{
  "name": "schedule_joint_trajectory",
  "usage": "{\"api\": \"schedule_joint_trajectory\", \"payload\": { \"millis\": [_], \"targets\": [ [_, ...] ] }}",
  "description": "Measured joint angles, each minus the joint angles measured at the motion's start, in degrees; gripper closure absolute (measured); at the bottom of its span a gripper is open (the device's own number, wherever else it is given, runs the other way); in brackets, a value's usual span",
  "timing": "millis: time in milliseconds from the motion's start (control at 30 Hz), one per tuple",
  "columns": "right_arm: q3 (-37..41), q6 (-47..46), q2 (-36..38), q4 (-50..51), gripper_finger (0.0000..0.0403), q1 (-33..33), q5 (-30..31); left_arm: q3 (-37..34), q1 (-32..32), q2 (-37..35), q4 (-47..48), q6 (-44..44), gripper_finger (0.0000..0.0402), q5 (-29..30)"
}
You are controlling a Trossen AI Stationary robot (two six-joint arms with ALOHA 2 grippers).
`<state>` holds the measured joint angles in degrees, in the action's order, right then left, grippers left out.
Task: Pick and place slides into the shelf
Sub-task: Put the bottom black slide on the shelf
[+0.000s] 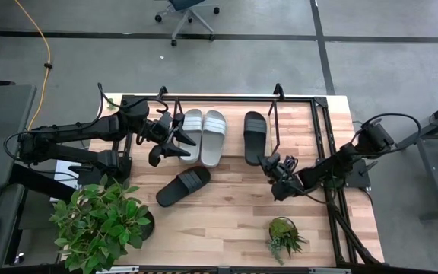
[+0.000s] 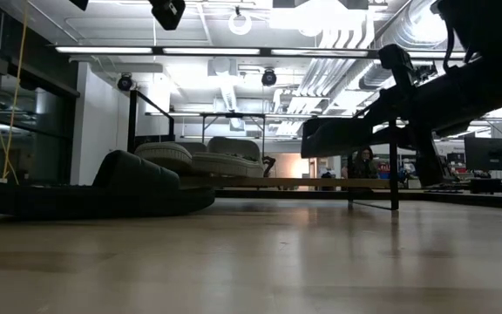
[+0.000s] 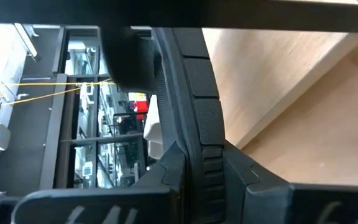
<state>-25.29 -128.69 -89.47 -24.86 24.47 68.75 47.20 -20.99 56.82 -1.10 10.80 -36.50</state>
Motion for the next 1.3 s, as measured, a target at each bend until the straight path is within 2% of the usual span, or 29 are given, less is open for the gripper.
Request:
{"api": "schedule_joint_trajectory", "payload": {
  "millis": [100,233,433,733,1067,1300],
  "targets": [
    [2.18,-0.01,0.0,-3.31,0.0368,0.04,-0.02,0.0,0.0,0.0,0.0,0.08,0.0218,-0.15],
    [4.46,0.58,0.0,-9.39,0.0368,1.34,3.28,0.0,0.02,0.0,0.0,0.14,0.0218,-0.62],
    [4.64,0.16,0.0,-7.9,0.0368,1.38,0.1,0.0,0.0,0.0,0.0,0.14,0.0218,-0.48],
    [8.2,0.15,0.0,-12.85,0.0368,1.27,0.89,0.0,0.0,0.0,0.02,0.17,0.0218,-0.03],
    [8.26,-0.08,0.0,-12.05,0.0366,-2.8,-4.39,0.0,0.0,0.0,0.02,0.17,0.0218,0.08],
    [8.26,-0.27,0.0,-11.81,0.0361,-3.49,-4.57,0.0,0.0,0.0,0.02,0.17,0.0218,0.08]
  ]
}}
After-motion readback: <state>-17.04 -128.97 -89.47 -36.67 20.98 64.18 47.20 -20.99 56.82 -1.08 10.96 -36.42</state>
